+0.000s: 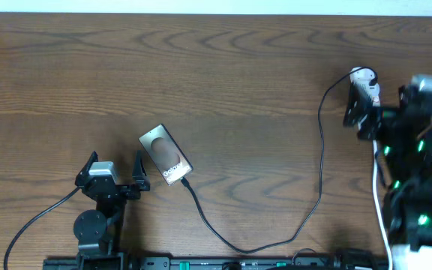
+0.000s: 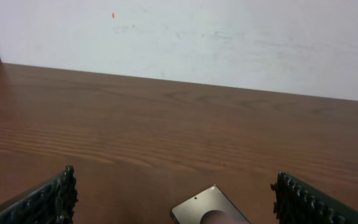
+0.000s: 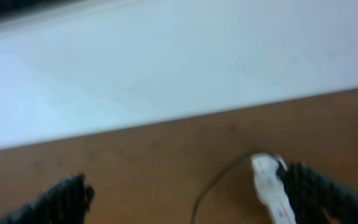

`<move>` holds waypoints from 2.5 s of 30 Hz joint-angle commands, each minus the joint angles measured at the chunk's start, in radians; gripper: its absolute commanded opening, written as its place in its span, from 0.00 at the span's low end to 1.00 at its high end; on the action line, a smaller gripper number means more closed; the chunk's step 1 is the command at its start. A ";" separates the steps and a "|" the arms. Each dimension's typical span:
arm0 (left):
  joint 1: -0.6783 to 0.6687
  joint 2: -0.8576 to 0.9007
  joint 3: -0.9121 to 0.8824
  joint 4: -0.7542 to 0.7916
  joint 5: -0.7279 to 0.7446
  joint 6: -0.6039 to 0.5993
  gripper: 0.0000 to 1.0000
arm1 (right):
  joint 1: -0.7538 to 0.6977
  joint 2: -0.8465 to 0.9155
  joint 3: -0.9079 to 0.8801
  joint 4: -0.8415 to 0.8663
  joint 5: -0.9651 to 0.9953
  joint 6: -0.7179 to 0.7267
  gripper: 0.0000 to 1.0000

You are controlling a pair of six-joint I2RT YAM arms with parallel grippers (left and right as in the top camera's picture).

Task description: Plug charger to phone and switch on socket

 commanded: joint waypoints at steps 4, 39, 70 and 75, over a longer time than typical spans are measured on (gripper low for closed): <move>-0.002 -0.006 -0.013 -0.039 0.035 0.009 0.98 | 0.005 -0.233 -0.299 0.199 0.000 0.001 0.99; -0.002 -0.006 -0.013 -0.039 0.035 0.009 0.98 | 0.004 -0.751 -0.772 0.105 0.077 -0.172 0.99; -0.002 -0.006 -0.013 -0.039 0.035 0.009 0.98 | 0.004 -0.750 -0.772 0.101 0.149 -0.083 0.99; -0.002 -0.006 -0.013 -0.039 0.035 0.009 0.98 | 0.004 -0.750 -0.772 0.101 0.149 -0.083 0.99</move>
